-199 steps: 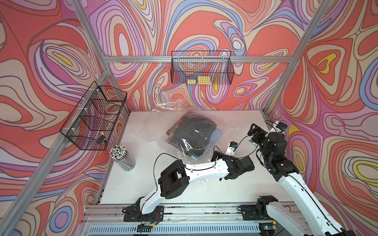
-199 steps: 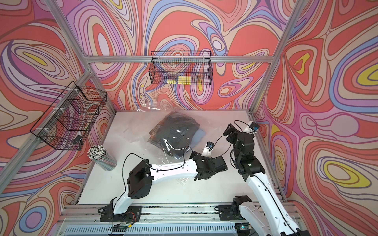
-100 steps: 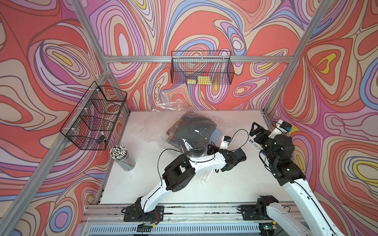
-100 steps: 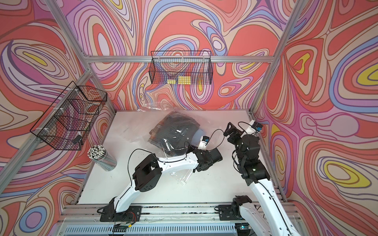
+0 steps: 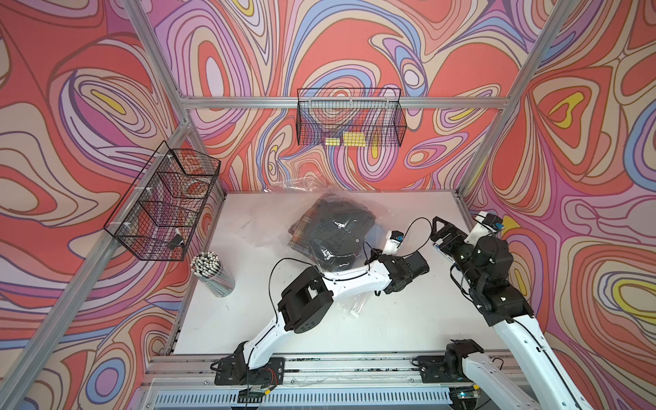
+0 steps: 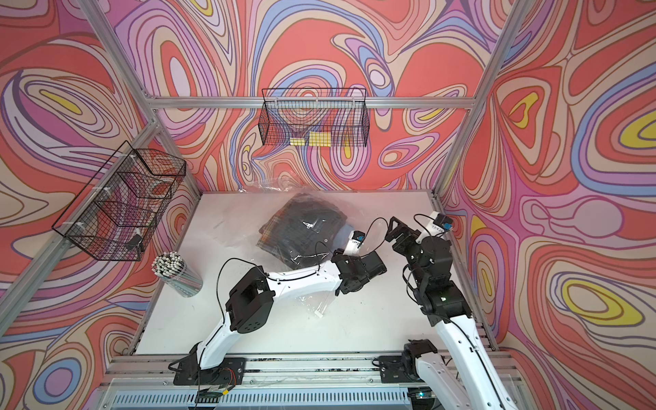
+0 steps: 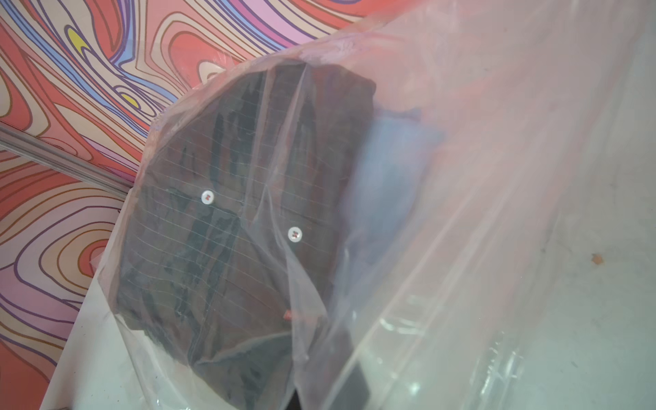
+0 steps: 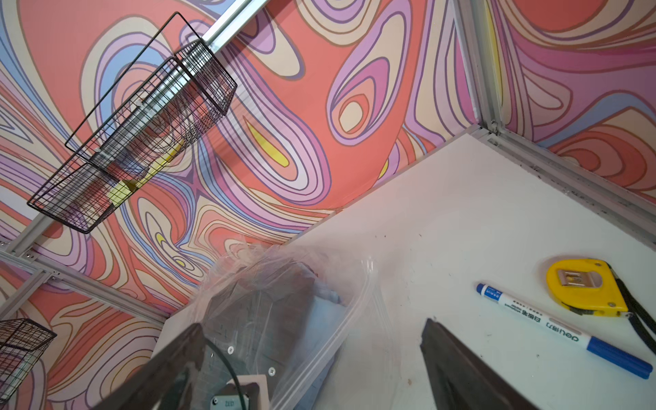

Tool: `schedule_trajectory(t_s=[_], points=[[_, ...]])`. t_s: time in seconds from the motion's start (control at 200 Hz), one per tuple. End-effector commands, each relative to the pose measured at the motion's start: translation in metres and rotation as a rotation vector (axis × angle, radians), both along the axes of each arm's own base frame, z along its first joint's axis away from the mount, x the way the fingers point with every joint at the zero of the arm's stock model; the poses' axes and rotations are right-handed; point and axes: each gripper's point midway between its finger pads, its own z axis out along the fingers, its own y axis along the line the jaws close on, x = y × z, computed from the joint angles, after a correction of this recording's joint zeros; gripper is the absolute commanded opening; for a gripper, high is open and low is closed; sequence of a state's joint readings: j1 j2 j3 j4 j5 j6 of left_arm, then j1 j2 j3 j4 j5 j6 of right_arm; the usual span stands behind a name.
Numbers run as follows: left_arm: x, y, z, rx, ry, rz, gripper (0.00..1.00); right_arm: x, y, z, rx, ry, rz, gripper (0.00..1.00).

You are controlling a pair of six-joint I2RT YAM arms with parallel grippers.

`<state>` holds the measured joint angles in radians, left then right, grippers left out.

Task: Take the shirt out of the vacuum bag
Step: Open the vacuum bag at the center of the board.

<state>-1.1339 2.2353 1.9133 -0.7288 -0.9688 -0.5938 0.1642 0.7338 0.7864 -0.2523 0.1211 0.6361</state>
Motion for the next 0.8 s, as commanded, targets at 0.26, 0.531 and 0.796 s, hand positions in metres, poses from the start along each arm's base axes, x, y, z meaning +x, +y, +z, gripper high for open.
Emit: schedule_trajectory(t_s=[0.26, 0.531, 0.796], points=[[-0.017, 0.039, 0.128, -0.154, -0.081, -0.006, 0.0, -0.034, 0.024, -0.019, 0.273, 0.089, 0.107, 0.98], [-0.023, 0.043, 0.117, -0.147, -0.024, -0.006, 0.0, -0.031, 0.07, -0.093, 0.547, 0.256, 0.273, 0.98], [-0.022, 0.04, 0.122, -0.173, -0.03, -0.004, 0.0, -0.031, 0.106, -0.145, 0.611, 0.334, 0.366, 0.98]])
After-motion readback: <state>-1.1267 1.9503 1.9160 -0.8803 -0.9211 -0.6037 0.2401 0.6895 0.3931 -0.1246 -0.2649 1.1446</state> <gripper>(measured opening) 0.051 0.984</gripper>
